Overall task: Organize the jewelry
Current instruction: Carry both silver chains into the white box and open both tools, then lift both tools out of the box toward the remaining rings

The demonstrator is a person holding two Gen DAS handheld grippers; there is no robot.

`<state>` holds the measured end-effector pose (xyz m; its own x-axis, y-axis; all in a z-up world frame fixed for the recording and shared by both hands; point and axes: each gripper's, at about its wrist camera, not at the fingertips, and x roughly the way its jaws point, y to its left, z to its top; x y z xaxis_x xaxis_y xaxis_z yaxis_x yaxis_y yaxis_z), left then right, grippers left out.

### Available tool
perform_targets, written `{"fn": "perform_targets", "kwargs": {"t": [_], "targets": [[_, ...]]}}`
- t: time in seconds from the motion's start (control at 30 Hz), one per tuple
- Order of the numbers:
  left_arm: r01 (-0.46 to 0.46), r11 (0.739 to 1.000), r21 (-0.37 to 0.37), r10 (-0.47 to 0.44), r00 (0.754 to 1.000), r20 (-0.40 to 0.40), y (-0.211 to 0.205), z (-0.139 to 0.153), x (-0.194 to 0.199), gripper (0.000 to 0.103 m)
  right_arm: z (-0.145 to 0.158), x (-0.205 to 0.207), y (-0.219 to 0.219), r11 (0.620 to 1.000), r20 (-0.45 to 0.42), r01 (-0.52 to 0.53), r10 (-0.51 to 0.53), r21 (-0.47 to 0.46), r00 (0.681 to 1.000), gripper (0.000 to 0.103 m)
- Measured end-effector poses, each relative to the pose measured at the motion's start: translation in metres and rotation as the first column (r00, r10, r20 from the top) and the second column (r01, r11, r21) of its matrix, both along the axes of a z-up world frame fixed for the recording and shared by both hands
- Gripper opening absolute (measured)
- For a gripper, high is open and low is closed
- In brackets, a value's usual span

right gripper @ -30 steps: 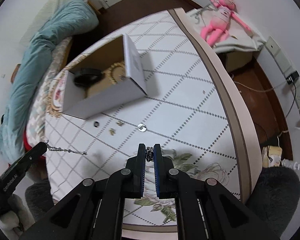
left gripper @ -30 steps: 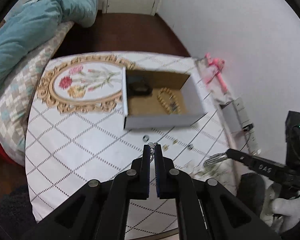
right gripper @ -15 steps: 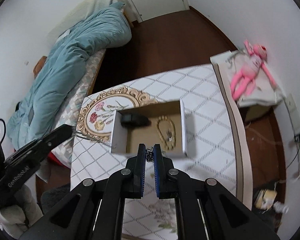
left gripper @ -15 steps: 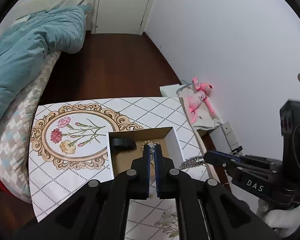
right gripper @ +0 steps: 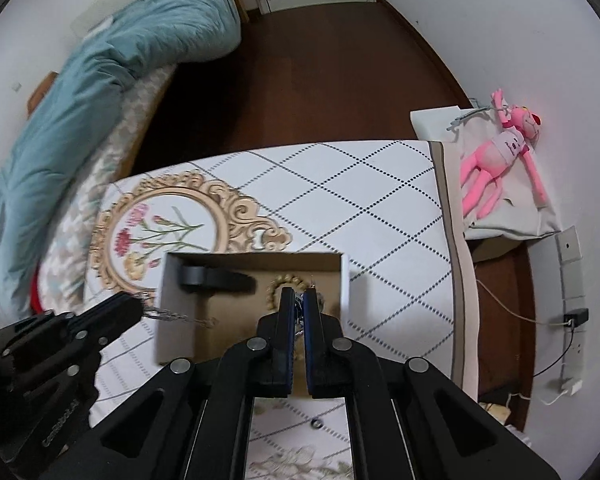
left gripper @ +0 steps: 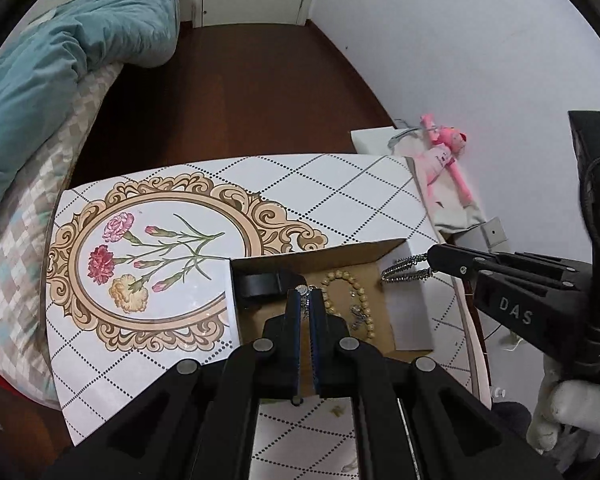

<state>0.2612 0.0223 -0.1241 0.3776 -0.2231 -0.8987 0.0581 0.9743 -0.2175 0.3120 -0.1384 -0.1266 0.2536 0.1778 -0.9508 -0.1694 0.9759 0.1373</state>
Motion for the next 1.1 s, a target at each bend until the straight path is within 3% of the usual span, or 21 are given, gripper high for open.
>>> {"fn": "perform_targets", "kwargs": {"t": [0.13, 0.3, 0.33, 0.4, 0.43, 0.47, 0.53, 0.63, 0.7, 0.77, 1.1], "targets": [[-0.033, 0.995, 0.098, 0.035, 0.999, -0.016, -0.001, -0.009, 0.005, 0.007, -0.021, 0.006, 0.001, 0.998, -0.021, -0.014, 0.013, -0.055, 1.0, 0.004], [-0.059, 0.986, 0.154, 0.064, 0.998, -0.027, -0.001, -0.019, 0.0, 0.01, -0.041, -0.001, -0.005, 0.997, -0.093, -0.025, 0.018, -0.077, 0.995, 0.008], [-0.061, 0.985, 0.159, 0.066, 0.997, -0.026, -0.001, -0.02, -0.001, 0.018, -0.041, -0.004, -0.007, 0.997, -0.095, -0.017, 0.01, -0.076, 0.995, 0.011], [-0.079, 0.981, 0.178, 0.084, 0.996, -0.02, -0.001, -0.023, -0.006, 0.045, -0.039, -0.009, -0.012, 0.998, -0.091, -0.006, 0.0, -0.062, 0.996, 0.031], [-0.087, 0.98, 0.181, 0.09, 0.996, -0.012, 0.0, -0.023, -0.008, 0.064, -0.037, -0.012, -0.014, 0.998, -0.083, 0.0, -0.005, -0.063, 0.997, 0.036], [-0.096, 0.978, 0.185, 0.097, 0.995, 0.003, 0.0, -0.023, -0.012, 0.071, -0.035, -0.017, -0.017, 0.997, -0.07, 0.004, -0.009, -0.073, 0.998, 0.041], [-0.108, 0.974, 0.201, 0.106, 0.994, 0.025, 0.001, -0.024, -0.019, 0.072, -0.031, -0.024, -0.02, 0.996, -0.047, 0.007, -0.011, -0.088, 0.999, 0.042], [-0.124, 0.97, 0.21, 0.12, 0.992, 0.029, 0.002, -0.028, -0.026, 0.098, -0.029, -0.039, -0.024, 0.991, -0.004, 0.019, -0.02, -0.134, 1.0, 0.059], [-0.133, 0.968, 0.214, 0.128, 0.991, 0.035, 0.002, -0.031, -0.032, 0.1, -0.03, -0.046, -0.024, 0.986, 0.02, 0.025, -0.022, -0.167, 1.0, 0.087], [-0.139, 0.963, 0.231, 0.134, 0.99, 0.039, 0.002, -0.034, -0.036, 0.101, -0.033, -0.053, -0.024, 0.983, 0.026, 0.032, -0.027, -0.183, 0.999, 0.098], [-0.176, 0.954, 0.243, 0.162, 0.984, 0.077, 0.006, -0.028, -0.051, 0.101, -0.035, -0.07, -0.025, 0.97, 0.092, 0.073, -0.053, -0.232, 0.994, 0.103]]}}
